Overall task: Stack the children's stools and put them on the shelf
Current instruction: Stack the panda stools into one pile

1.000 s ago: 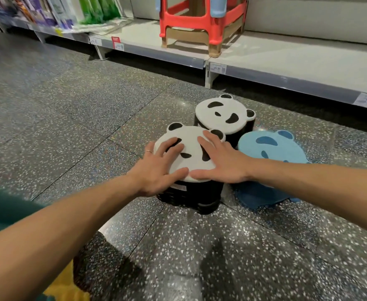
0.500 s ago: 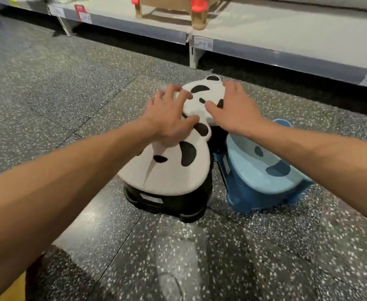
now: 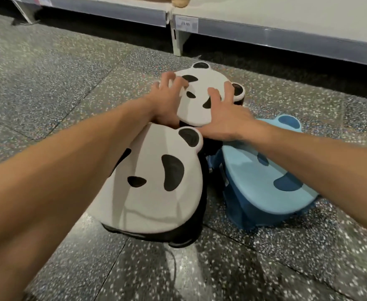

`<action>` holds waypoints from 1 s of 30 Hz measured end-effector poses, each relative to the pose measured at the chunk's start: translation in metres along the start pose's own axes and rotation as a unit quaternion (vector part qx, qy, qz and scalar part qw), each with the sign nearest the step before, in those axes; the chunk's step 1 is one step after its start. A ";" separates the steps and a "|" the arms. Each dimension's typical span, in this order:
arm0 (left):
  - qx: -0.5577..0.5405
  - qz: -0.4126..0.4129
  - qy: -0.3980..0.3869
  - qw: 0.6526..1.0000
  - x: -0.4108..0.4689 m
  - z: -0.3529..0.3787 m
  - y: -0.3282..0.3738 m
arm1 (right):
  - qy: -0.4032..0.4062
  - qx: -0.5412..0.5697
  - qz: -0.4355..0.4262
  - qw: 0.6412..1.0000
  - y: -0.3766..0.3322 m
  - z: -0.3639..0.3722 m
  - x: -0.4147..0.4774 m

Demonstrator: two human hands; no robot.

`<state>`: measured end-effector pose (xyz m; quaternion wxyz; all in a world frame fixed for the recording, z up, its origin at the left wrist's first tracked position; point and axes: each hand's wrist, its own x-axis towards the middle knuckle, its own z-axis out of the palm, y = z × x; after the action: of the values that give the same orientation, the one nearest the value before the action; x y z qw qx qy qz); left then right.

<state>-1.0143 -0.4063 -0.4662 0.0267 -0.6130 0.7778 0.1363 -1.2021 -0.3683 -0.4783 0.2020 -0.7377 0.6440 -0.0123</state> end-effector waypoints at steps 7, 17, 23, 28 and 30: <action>-0.093 0.043 0.075 0.992 -0.014 -0.011 -0.003 | 0.069 0.124 -0.006 0.990 -0.005 -0.004 0.002; -0.106 0.033 0.251 0.962 -0.077 -0.069 0.024 | 0.192 0.144 -0.111 0.964 -0.032 -0.060 -0.035; -0.132 0.020 0.317 0.939 -0.139 -0.107 0.031 | 0.227 0.129 -0.178 0.949 -0.064 -0.101 -0.079; -0.150 0.021 0.370 0.916 -0.195 -0.135 0.032 | 0.250 0.112 -0.217 0.937 -0.094 -0.132 -0.124; -0.149 0.016 0.377 0.914 -0.215 -0.138 0.031 | 0.236 0.099 -0.223 0.940 -0.102 -0.136 -0.142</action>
<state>-0.9736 -0.2299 -0.2830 -0.3623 -0.6032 0.7105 0.0099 -1.1675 -0.2622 -0.2872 0.1083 -0.8145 0.4876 -0.2951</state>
